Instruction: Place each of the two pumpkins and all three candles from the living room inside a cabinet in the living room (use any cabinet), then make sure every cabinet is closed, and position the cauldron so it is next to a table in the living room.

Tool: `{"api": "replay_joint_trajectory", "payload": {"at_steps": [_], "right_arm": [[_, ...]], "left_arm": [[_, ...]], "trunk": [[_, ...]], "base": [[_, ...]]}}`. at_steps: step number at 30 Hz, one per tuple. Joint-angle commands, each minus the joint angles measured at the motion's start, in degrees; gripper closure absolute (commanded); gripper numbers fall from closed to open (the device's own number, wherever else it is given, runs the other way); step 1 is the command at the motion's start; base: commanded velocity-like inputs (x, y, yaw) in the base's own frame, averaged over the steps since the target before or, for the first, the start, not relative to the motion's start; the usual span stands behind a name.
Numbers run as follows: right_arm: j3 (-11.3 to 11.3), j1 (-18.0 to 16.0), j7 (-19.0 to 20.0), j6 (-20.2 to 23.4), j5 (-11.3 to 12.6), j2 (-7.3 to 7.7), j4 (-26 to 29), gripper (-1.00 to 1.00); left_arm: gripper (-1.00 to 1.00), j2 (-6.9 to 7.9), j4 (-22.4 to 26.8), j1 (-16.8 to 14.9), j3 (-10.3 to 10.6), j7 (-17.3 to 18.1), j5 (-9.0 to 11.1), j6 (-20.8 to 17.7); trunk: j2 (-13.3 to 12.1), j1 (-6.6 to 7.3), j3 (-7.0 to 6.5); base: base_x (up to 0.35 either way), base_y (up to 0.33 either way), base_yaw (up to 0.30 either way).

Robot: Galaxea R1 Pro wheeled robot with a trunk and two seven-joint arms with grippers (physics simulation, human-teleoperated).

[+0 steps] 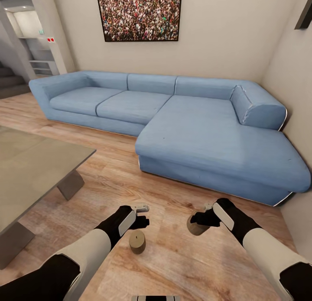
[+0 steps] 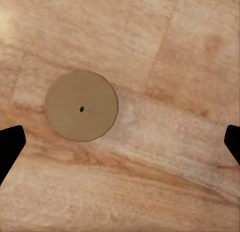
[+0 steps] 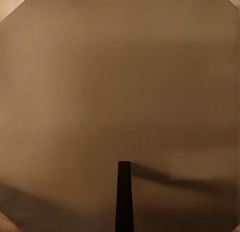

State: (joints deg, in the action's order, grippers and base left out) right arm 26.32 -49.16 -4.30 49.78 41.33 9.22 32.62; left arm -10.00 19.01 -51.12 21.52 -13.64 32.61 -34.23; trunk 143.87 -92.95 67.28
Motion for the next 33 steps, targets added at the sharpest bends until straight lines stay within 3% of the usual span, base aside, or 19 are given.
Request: {"api": "replay_joint_trajectory", "payload": {"at_steps": [1, 8, 13, 16, 23, 33], "right_arm": [[0.4, 0.0, -0.4, 0.1, 0.6, 0.09, 0.1, 1.0], [0.8, -0.1, -0.5, 0.1, -0.9, -0.11, 0.2, 1.0], [0.4, -0.1, -0.5, 0.1, -5.8, -0.48, 2.3, 1.0], [0.4, 0.0, -0.5, 0.7, -6.2, -0.56, 7.6, 1.0], [0.4, 0.2, -0.4, 6.9, -6.1, -0.43, 17.4, 1.0], [0.4, 0.7, -0.4, 9.5, -6.1, -0.35, 25.2, 1.0]], "left_arm": [[-1.0, 0.0, 0.0, 0.0, 0.3, -0.5, 0.6, -0.1], [-1.0, 0.0, -0.3, 0.0, 0.4, -0.5, 0.6, -0.1], [-1.0, 0.0, -1.3, 0.0, 0.4, -0.5, 0.5, -0.1], [-1.0, 0.01, -1.4, 0.0, 0.4, -0.5, 0.5, -0.1], [-1.0, 0.06, -1.4, 0.0, 0.4, -0.5, 0.4, -0.1], [-1.0, 0.07, -1.5, 0.0, 0.4, -0.5, 0.4, -0.1]], "trunk": [[0.0, 0.01, 0.05], [0.1, -0.17, 1.6], [0.2, -0.3, 2.71], [0.2, -0.32, 2.93], [0.2, -0.32, 2.93], [0.2, -0.38, 3.37]], "base": [[0.0, 0.0, 0.0], [0.0, 0.0, 0.0], [0.0, 0.0, 0.0], [0.0, 0.0, 0.0], [0.0, 0.0, 0.0], [0.0, 0.0, 0.0]]}}
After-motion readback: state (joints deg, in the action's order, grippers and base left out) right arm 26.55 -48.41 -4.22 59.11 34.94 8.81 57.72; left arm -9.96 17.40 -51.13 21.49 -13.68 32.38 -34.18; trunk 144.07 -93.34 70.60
